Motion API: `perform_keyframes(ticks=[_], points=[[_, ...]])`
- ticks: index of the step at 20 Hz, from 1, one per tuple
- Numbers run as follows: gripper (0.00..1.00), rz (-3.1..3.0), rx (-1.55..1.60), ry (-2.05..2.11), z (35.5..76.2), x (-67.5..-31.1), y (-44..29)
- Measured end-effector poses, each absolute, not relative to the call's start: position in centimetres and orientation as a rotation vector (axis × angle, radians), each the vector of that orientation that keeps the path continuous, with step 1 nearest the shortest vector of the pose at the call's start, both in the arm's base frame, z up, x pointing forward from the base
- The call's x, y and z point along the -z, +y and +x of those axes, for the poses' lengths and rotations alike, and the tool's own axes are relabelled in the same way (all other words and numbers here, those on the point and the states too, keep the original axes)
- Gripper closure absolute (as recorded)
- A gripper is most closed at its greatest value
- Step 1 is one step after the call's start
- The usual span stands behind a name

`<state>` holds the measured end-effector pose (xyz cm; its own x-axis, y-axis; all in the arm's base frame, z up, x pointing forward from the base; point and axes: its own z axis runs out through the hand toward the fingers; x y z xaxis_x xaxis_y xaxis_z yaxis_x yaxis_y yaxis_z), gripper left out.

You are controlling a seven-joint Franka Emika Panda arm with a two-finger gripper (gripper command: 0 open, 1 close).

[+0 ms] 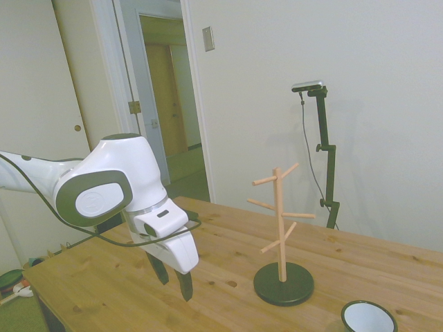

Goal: Hang the mug

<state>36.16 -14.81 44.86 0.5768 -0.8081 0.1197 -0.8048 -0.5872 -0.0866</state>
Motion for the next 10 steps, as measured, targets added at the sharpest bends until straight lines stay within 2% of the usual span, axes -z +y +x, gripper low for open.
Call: perform_keyframes(ticks=[10], points=[[0.00,-2.714,0.203,1.544,35.6,-46.0,-25.5]])
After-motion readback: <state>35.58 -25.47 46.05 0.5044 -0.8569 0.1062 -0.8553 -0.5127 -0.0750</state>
